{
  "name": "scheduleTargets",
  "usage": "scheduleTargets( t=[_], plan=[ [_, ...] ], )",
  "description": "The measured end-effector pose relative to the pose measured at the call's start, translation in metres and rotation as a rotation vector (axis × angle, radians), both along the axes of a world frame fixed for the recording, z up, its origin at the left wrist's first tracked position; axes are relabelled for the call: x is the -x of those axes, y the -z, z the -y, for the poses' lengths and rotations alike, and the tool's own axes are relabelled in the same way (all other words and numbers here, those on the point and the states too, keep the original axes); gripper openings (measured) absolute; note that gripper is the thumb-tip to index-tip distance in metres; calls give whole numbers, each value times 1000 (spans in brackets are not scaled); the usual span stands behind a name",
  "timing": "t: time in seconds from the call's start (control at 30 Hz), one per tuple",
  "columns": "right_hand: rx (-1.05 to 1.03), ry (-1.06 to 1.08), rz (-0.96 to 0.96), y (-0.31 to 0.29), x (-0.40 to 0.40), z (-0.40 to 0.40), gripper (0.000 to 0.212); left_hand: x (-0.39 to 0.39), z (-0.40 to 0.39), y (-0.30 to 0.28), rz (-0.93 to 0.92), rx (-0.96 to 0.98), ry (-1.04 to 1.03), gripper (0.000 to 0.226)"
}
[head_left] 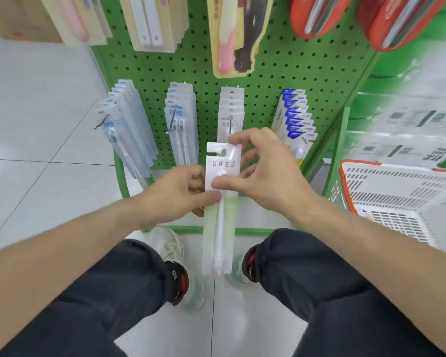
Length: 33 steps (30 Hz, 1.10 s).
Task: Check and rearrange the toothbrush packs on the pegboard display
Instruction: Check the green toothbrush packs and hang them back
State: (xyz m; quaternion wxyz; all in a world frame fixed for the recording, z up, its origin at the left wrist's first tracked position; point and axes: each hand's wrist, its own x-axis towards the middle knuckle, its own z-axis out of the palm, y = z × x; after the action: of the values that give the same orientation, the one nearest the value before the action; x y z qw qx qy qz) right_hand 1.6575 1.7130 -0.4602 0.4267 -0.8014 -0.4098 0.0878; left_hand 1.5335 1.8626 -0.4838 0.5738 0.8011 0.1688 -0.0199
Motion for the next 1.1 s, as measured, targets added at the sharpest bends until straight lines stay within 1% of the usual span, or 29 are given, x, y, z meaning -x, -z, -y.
scheduleTargets(
  t=[0.1, 0.2, 0.23, 0.3, 0.37, 0.43, 0.57, 0.67, 0.83, 0.9, 1.1],
  plan=[
    [111, -51, 72, -17, -14, -16, 53, -24, -25, -14, -71, -147, 112, 19],
    [280, -73, 125, -29, -33, -32, 28, -40, -35, -13, -132, -183, 156, 16],
    [300, -69, 120, -30, -39, -35, 21, -43, -36, -9, -143, -179, 163, 18],
    [283, -60, 47, -24, -50, -37, 11, -46, -40, 0, -132, -182, 182, 22],
    [268, -36, -8, -19, -58, -39, 9, -52, -47, 4, -93, -183, 169, 17],
    [263, -11, -40, -17, -67, -40, 8, -56, -55, 3, -68, -130, 91, 12],
    [218, -7, -131, -25, -76, -45, 7, -59, -61, -2, -32, -40, 9, 22],
    [248, -40, -143, -28, -76, -50, 8, -60, -65, 0, -27, -43, -3, 21],
    [414, -78, -105, -30, -77, -56, 8, -59, -55, 2, -26, -105, 92, 14],
    [419, -66, -90, -32, -77, -57, 9, -60, -51, 1, -18, -114, 90, 14],
    [381, -45, -138, -27, -82, -55, 6, -67, -46, 0, -14, -181, 59, 18]
  ],
)
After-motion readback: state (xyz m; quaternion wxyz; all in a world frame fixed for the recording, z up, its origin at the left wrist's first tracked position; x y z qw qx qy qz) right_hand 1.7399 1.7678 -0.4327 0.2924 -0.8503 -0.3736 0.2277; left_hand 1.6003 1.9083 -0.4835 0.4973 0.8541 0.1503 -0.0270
